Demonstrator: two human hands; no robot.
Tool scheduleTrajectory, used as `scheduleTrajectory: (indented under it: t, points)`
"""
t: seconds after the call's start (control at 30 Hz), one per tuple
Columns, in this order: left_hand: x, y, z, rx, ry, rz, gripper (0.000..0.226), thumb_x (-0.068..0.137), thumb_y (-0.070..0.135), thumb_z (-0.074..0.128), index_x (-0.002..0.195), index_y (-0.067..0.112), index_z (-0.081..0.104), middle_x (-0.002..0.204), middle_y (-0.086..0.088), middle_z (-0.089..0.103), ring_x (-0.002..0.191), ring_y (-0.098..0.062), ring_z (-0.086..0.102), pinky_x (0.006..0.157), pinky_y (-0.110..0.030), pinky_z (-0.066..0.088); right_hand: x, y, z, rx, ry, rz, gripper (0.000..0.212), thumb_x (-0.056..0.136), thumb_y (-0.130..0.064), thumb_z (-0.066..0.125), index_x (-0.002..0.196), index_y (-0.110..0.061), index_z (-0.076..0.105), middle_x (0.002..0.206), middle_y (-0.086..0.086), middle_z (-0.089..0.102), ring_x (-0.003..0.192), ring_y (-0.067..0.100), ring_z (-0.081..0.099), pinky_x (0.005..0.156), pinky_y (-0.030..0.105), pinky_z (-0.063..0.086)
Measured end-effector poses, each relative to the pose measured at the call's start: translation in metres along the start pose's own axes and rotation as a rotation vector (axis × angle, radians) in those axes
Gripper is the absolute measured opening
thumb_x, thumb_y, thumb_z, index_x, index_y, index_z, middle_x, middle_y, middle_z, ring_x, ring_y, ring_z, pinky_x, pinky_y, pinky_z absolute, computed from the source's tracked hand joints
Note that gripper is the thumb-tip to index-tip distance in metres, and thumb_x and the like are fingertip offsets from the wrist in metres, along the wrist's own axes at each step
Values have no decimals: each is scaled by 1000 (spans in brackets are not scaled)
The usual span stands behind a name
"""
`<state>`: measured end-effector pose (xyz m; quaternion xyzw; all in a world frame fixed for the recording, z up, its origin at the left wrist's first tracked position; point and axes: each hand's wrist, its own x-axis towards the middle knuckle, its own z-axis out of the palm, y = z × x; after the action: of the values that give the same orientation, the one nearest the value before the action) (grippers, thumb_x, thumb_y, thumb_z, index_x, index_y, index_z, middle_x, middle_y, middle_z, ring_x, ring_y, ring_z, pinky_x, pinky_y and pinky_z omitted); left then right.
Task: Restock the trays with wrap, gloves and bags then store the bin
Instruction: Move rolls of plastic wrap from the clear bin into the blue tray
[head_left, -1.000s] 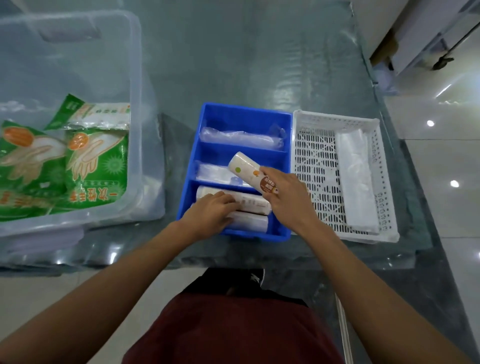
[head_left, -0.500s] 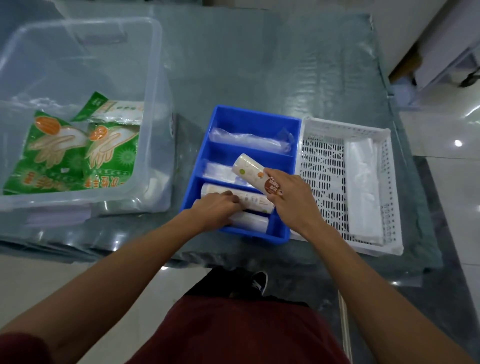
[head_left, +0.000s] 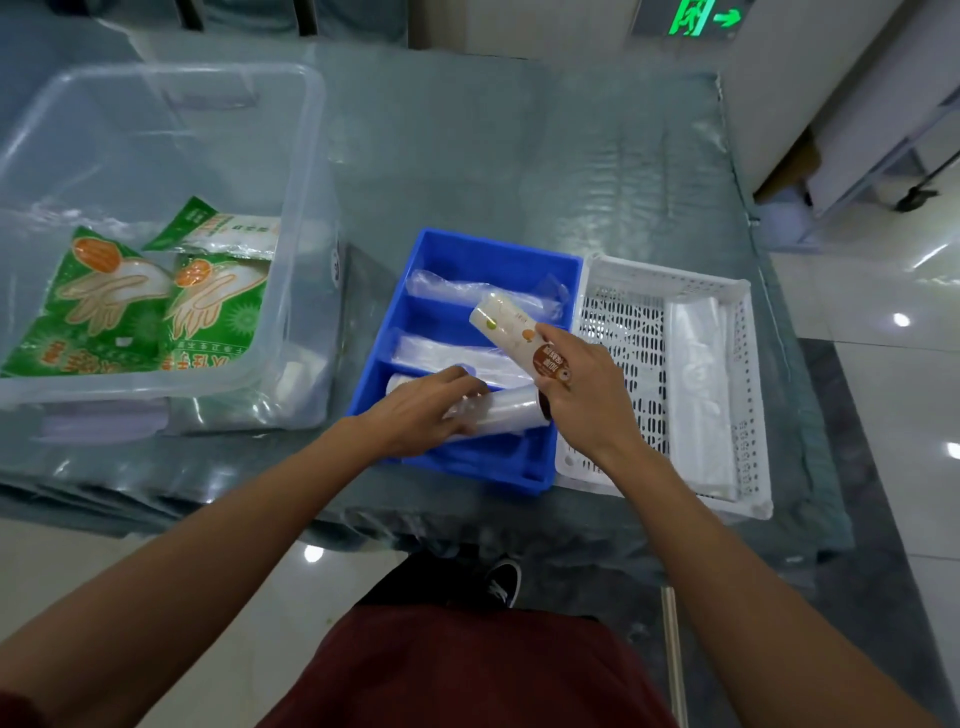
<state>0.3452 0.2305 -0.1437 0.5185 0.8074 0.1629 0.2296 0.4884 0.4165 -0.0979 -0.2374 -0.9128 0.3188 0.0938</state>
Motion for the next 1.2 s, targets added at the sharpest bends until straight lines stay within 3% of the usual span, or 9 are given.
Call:
scheduleTrajectory:
  t: [0.17,0.3,0.43,0.6,0.77,0.87,1.0,1.2]
  points:
    - [-1,-4,-16,-79,105,-81,48,89,36,70,131,24,51,125,2,55,104,-13,55,88,-31,46,4,5,-7,79,47,46,60,89,-16,68,144,-28,46,135,0,58,116,20,53,98,47,48]
    - [3,-11,-42,-72,168,-153,45,90,32,67,132,24,55,126,0,59,110,-19,56,92,-36,46,-1,5,-9,66,41,13,62,90,-16,69,146,-27,44,137,0,56,117,17,51,98,43,49]
    - [12,-20,-68,-63,253,-235,44,88,22,69,130,18,58,121,-6,66,104,-26,61,84,-35,46,-6,0,-2,25,37,-53,61,89,-15,69,144,-26,44,135,0,55,116,17,49,99,42,47]
    - [17,-31,-91,-179,406,-360,48,89,19,70,134,15,56,127,-6,62,108,-24,58,88,-26,39,-13,-8,22,-76,-103,-186,60,90,-17,66,144,-27,43,144,-5,49,125,19,47,105,45,40]
    - [12,-26,-85,-181,397,-307,48,88,17,71,135,17,58,122,-1,63,98,-14,54,83,-21,36,-11,-23,61,-118,-252,-251,60,89,-11,63,145,-24,46,149,-2,47,127,29,47,104,50,37]
    - [9,-27,-78,-101,356,-260,45,87,21,72,130,20,60,120,-3,67,101,-22,61,83,-28,42,-10,-28,83,-173,-350,-297,56,90,-10,59,143,-24,48,144,-1,50,120,32,49,95,47,42]
    - [2,-31,-74,-70,322,-233,45,87,25,70,131,21,60,125,-4,66,109,-25,62,94,-45,50,-13,-27,101,-165,-435,-302,59,89,-4,58,143,-25,45,144,2,48,121,32,48,98,48,44]
    - [-7,-31,-68,-16,279,-231,49,92,29,66,140,25,53,134,-3,59,119,-24,54,100,-46,47,-11,-28,103,-227,-482,-311,50,99,-12,51,147,-24,41,149,7,47,129,30,48,106,45,43]
